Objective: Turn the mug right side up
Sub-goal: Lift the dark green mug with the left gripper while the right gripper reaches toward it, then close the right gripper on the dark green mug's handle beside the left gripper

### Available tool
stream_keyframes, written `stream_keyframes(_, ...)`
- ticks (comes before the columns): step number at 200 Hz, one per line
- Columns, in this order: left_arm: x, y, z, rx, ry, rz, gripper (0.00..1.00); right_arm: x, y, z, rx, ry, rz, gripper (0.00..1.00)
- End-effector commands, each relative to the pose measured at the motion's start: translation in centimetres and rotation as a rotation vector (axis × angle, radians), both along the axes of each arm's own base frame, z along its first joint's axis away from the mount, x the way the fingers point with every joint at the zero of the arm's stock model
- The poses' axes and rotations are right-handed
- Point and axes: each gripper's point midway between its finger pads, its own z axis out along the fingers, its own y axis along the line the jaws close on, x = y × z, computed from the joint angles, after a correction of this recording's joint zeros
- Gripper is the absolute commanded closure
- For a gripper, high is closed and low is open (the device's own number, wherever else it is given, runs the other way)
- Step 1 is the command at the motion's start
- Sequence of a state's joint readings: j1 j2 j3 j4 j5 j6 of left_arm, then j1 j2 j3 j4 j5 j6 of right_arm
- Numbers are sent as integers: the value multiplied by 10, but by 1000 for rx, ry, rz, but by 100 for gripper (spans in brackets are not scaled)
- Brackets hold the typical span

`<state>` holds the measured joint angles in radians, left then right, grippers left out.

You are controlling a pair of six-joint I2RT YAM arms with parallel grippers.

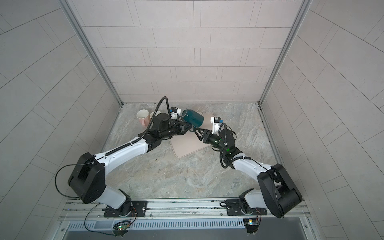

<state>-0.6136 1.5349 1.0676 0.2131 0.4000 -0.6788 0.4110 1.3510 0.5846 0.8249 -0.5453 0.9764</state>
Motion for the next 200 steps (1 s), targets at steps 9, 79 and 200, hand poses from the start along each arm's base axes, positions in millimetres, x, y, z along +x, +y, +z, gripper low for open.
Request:
stream_keyframes(9,-12,-8,71,-182,-164,-70,100,3,6,30,93,-77,41,53)
stream_keyframes(79,-24,-2,101,-264,-188,-101,100,3,11,49,161,-115,81,62)
stream_keyframes(200,-22,14,115,-209,-251,-55,100,-18,3,53,54,-123,89,55)
